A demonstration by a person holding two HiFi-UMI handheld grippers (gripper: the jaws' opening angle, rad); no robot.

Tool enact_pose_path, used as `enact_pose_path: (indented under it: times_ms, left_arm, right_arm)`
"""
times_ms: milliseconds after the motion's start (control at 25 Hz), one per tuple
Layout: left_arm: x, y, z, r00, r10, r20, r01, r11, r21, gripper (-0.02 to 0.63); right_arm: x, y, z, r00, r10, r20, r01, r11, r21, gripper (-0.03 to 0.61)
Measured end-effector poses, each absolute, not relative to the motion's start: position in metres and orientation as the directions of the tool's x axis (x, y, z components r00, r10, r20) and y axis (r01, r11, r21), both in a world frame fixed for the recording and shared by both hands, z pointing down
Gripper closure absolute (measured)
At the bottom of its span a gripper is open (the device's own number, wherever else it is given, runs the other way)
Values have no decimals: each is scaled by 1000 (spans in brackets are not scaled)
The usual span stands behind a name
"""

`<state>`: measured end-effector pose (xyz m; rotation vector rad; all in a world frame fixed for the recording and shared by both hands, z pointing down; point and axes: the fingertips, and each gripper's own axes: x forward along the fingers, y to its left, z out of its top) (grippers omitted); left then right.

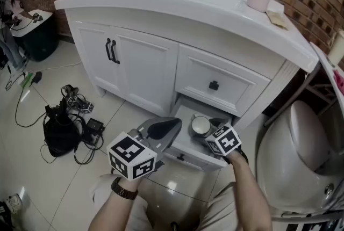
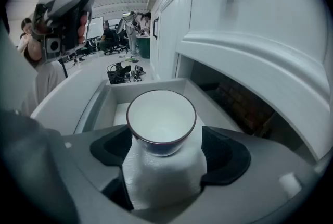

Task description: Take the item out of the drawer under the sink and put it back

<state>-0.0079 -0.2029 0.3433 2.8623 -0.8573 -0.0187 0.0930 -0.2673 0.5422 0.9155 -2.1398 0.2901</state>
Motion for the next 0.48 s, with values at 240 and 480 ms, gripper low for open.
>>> enact_pose_path:
  times_ms: [240,480]
  left_arm:
    - [-13,-201,345,828,-560,40,-559,-814,158,594]
    - [-8,-198,349,823,-566,51,-566,-809,157,594]
  right_arm:
    - [80,-269,536,-444,-564,696,-667,727,163,225]
    - [83,-263,505,-509,-608,609,-690,711,134,238]
